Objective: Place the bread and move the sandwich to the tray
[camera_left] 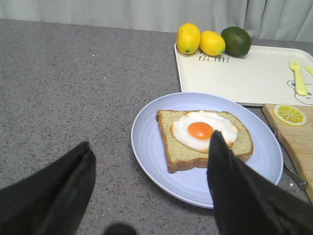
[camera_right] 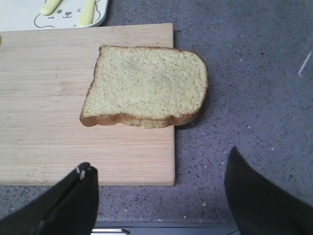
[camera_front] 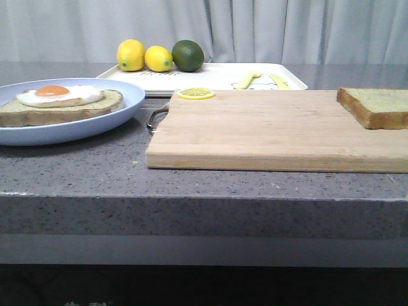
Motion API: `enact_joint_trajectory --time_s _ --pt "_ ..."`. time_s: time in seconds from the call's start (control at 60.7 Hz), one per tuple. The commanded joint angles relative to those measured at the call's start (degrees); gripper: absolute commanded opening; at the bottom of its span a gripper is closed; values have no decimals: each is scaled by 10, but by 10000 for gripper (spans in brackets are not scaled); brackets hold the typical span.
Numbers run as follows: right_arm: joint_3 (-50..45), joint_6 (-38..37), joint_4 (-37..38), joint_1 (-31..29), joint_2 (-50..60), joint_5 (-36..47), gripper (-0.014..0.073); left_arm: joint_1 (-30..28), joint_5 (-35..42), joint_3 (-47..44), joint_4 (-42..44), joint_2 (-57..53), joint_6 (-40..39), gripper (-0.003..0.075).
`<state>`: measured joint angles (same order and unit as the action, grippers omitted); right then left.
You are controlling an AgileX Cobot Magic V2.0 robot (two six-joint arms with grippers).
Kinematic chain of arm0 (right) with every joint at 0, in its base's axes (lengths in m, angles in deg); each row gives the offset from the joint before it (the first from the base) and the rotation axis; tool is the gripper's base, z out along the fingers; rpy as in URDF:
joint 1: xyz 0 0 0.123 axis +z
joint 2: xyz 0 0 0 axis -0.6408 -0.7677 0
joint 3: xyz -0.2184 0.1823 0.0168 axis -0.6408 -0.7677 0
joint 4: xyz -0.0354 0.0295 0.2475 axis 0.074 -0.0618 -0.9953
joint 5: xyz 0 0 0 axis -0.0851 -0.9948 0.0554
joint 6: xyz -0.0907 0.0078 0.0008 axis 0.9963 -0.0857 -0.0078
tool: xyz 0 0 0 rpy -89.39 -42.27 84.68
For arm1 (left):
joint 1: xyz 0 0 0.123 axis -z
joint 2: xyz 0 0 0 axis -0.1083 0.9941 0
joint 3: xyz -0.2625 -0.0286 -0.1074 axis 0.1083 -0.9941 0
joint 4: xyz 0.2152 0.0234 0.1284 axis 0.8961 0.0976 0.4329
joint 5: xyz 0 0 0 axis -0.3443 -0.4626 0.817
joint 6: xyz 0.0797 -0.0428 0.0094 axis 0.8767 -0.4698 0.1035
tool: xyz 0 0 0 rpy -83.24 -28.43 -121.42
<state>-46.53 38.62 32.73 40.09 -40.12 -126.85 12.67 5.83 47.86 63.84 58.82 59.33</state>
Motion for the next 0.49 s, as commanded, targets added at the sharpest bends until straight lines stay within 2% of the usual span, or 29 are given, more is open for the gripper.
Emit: enact_joint_trajectory --time_s 0.0,0.23,0.477 --pt "20 1 2 -2 -4 34 577 -1 44 21 1 5 -1 494" --pt "84 1 -12 -2 -44 -44 577 -1 44 21 1 6 -1 494" --pt "199 7 -12 -4 -182 -171 577 -1 44 21 1 6 -1 494"
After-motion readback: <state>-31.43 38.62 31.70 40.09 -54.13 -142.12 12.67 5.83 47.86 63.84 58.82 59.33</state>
